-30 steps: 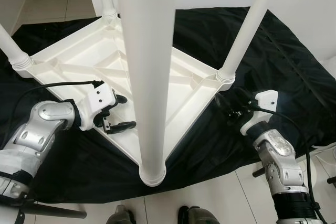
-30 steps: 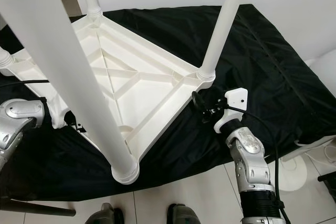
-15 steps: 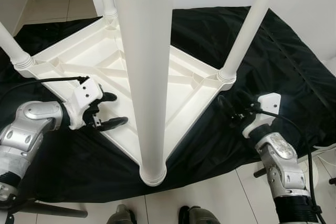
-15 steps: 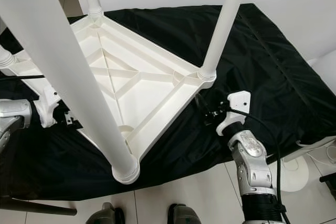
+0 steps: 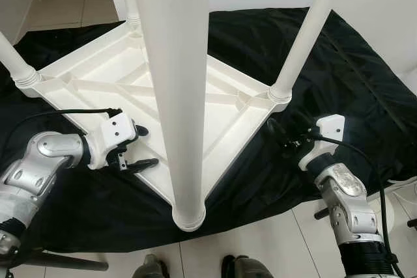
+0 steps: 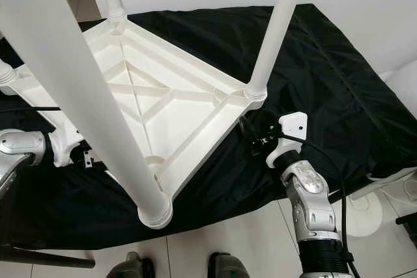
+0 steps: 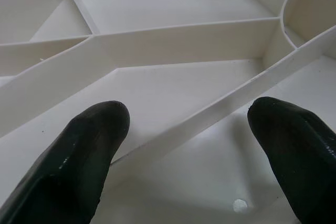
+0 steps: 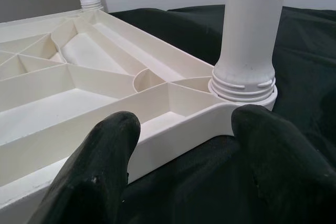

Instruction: Building children table

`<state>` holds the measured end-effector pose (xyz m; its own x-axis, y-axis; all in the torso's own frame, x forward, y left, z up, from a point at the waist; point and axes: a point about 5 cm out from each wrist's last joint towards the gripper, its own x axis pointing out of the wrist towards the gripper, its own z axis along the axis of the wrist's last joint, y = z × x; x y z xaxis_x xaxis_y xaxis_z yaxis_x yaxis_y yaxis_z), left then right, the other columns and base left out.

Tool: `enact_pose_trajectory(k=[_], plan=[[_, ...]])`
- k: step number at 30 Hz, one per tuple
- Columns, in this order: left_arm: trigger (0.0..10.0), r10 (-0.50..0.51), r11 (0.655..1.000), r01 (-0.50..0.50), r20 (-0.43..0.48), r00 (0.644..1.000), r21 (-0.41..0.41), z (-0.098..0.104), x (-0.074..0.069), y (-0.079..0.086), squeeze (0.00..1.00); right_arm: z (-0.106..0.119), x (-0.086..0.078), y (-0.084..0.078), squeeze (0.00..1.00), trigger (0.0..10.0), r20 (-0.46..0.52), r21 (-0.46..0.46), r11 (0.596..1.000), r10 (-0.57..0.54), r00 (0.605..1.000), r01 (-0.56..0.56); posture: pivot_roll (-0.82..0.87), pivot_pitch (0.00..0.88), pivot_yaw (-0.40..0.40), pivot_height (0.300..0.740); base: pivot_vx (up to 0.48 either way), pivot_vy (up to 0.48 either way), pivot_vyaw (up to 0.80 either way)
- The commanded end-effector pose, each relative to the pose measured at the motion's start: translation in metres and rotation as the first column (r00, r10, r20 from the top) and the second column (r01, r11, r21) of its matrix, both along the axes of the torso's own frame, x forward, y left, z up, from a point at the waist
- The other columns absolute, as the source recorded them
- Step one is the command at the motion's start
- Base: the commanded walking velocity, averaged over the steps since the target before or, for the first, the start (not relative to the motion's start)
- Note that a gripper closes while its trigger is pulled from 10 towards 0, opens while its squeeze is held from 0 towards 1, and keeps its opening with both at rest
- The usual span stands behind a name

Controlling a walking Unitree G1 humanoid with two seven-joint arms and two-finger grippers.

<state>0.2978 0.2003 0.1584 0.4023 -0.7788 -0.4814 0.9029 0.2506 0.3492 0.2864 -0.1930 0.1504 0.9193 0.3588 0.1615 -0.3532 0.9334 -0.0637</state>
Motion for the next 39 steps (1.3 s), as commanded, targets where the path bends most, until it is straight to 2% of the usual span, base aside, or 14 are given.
enact_pose_trajectory(k=[1,7,11,16,23,24,25,27,28,29,39], plan=[[10.0,-0.179,0.978,0.194,-0.175,0.968,0.072,-0.012,-0.014,0.004,0.00,-0.002,-0.002,-0.003,0.00,10.0,-0.014,-0.012,1.000,-0.011,1.000,0.011,-0.07,0.133,0.038,0.740,0.000,0.000,0.00],[10.0,-0.176,0.973,0.194,-0.143,0.974,0.122,-0.015,-0.009,0.002,0.00,-0.004,-0.002,-0.001,0.00,10.0,-0.016,-0.013,1.000,-0.010,1.000,0.010,-0.06,0.136,0.037,0.740,0.000,0.000,0.00],[10.0,-0.183,0.972,0.198,-0.127,0.975,0.122,-0.017,-0.002,-0.008,0.00,-0.002,-0.001,0.002,0.00,10.0,-0.013,-0.011,1.000,-0.001,1.000,0.001,-0.06,0.136,0.036,0.740,0.000,0.000,0.00],[10.0,-0.236,0.952,0.260,-0.151,0.960,0.165,-0.023,0.000,-0.014,0.00,-0.003,-0.003,0.002,0.00,10.0,-0.015,-0.014,1.000,0.000,1.000,0.000,-0.07,0.143,0.049,0.740,0.000,0.000,0.00],[10.0,-0.253,0.944,0.280,-0.163,0.954,0.176,-0.022,0.003,-0.012,0.00,-0.006,-0.007,0.002,0.00,10.0,-0.021,-0.013,1.000,-0.011,1.000,0.011,-0.08,0.155,0.070,0.740,0.000,0.000,0.00],[4.5,-0.263,0.939,0.292,-0.170,0.950,0.179,-0.022,0.004,-0.013,0.00,-0.007,-0.008,0.003,0.00,10.0,-0.023,-0.012,1.000,-0.012,1.000,0.012,-0.08,0.155,0.070,0.740,0.000,0.000,0.00],[4.5,-0.263,0.939,0.292,-0.170,0.950,0.179,-0.022,0.004,-0.013,0.00,-0.007,-0.008,0.003,0.00,10.0,-0.023,-0.012,1.000,-0.012,1.000,0.012,-0.08,0.155,0.070,0.740,0.000,0.000,0.00],[3.5,-0.276,0.935,0.308,-0.184,0.943,0.176,-0.020,0.004,-0.013,0.00,-0.008,-0.010,0.003,0.00,10.0,-0.026,-0.012,1.000,-0.015,1.000,0.015,-0.08,0.159,0.074,0.740,0.000,0.000,0.00],[3.5,-0.276,0.935,0.308,-0.184,0.943,0.176,-0.020,0.004,-0.013,0.00,-0.008,-0.010,0.003,0.00,10.0,-0.026,-0.012,1.000,-0.015,1.000,0.015,-0.08,0.159,0.074,0.740,0.000,0.000,0.00],[0.2,-0.283,0.933,0.316,-0.190,0.940,0.172,-0.020,0.005,-0.014,0.00,-0.008,-0.010,0.003,0.00,10.0,-0.028,-0.011,1.000,-0.017,0.999,0.017,-0.08,0.161,0.076,0.740,0.000,0.000,0.00],[0.0,-0.307,0.931,0.335,-0.186,0.933,0.146,-0.017,0.009,-0.018,0.00,-0.010,-0.014,0.002,0.00,10.0,-0.033,-0.010,0.999,-0.034,0.999,0.033,-0.08,0.166,0.089,0.740,0.000,0.000,0.00]])
